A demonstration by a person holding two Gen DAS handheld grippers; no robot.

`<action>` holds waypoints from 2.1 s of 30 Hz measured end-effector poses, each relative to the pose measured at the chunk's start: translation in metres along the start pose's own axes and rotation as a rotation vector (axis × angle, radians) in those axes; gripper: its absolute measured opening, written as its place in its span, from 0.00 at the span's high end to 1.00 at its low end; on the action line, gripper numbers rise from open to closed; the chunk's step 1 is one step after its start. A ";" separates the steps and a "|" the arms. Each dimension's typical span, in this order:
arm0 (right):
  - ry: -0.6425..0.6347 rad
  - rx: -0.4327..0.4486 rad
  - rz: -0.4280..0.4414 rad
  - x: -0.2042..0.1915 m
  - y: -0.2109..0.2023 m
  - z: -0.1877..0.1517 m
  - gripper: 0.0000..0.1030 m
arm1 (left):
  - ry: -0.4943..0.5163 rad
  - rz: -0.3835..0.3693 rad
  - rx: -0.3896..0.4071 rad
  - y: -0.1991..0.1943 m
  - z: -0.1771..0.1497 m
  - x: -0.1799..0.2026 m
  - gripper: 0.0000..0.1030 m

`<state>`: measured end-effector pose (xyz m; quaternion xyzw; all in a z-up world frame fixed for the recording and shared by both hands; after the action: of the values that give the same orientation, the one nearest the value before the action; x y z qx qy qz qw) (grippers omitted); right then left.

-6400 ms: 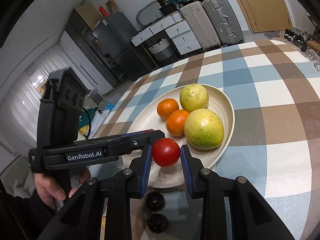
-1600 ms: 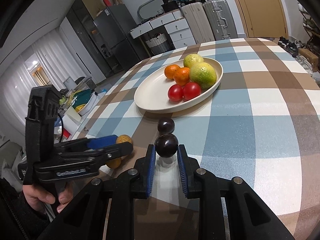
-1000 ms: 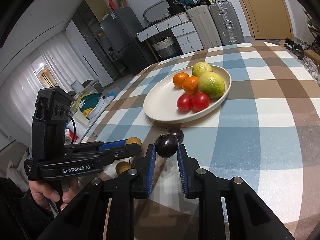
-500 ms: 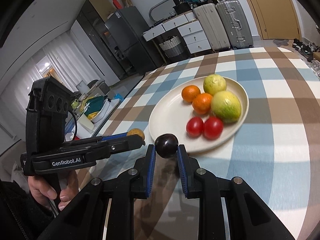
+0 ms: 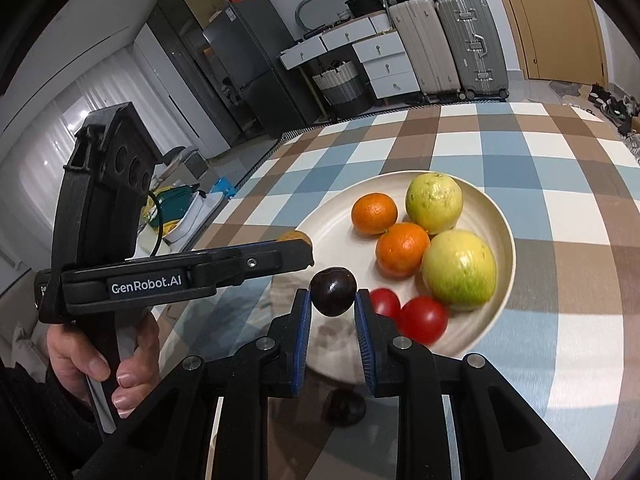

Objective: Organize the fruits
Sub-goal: 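Lower the kiwi and plum onto the plate and open both grippers, then withdraw both grippers toward the remaining plum and kiwi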

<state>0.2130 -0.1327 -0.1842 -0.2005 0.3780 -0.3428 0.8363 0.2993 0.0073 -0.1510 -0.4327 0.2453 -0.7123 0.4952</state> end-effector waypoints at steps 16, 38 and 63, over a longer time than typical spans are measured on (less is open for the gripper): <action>0.007 -0.042 -0.034 0.016 0.021 0.007 0.78 | -0.007 -0.018 -0.065 0.039 0.010 -0.001 0.76; -0.015 0.022 -0.053 0.009 -0.001 0.010 0.64 | 0.012 0.020 -0.027 0.017 0.007 0.004 0.76; -0.039 0.132 -0.058 -0.018 -0.053 -0.013 0.57 | 0.088 0.110 0.077 -0.057 -0.049 0.024 0.75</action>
<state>0.1721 -0.1565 -0.1524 -0.1626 0.3322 -0.3867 0.8448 0.2262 0.0037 -0.1228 -0.3675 0.2628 -0.7112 0.5386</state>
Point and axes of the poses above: each gripper's, at about its wrist camera, not at the fingertips, and y roughly the way its jaws point, x to its right, z to its top, the point moved 8 cm from there along y, roughly the way its jaws point, and after that the axes turned 4 degrees about z, right-handed, at the moved point
